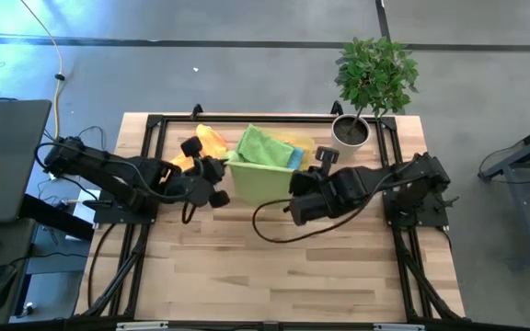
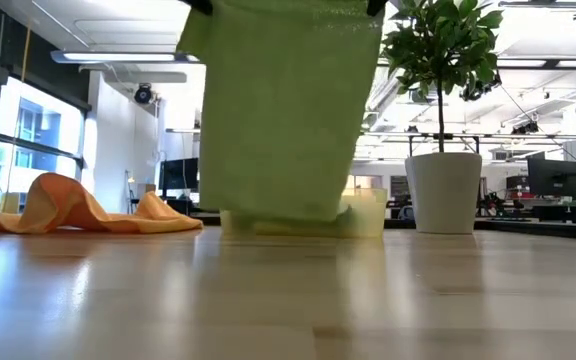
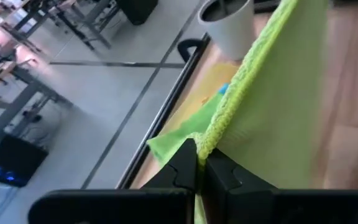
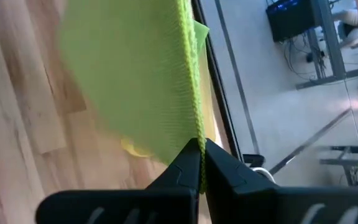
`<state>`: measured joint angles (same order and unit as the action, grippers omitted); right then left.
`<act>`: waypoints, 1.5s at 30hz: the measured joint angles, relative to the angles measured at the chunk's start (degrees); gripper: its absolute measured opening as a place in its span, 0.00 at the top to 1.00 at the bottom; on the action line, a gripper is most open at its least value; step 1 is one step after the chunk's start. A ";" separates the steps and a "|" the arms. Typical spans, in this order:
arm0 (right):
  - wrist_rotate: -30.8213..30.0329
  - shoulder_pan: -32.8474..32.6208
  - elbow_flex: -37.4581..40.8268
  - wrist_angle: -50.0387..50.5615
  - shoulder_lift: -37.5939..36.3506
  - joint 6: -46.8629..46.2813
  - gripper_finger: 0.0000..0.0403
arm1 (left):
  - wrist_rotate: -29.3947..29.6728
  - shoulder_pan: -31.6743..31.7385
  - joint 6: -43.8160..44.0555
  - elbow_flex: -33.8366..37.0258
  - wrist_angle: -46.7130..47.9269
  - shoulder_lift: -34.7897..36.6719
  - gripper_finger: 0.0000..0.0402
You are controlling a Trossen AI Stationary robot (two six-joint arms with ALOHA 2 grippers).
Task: Fold microfiber towels
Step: Fold the light green microfiber towel
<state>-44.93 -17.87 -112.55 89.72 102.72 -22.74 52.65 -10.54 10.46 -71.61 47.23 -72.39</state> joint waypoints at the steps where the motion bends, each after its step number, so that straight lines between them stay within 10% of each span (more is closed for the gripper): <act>1: 0.14 -0.13 0.00 0.01 0.00 -0.42 1.00 | -0.65 -0.32 0.73 -0.39 0.15 0.16 1.00; 13: 22.48 -5.46 5.84 -7.63 5.07 -12.29 1.00 | -29.52 -10.53 24.97 2.19 9.15 -9.77 1.00; 28: 56.57 -11.24 32.59 -55.73 5.70 -15.72 1.00 | -55.46 -19.66 25.84 1.77 -5.70 -27.52 1.00; 45: 42.13 -4.91 34.69 -42.80 5.62 -9.33 1.00 | -36.25 -9.60 10.21 1.85 -0.09 -28.09 1.00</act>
<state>-2.80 -22.78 -77.86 46.92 108.33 -32.07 16.40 -20.14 20.67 -69.77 47.14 -100.49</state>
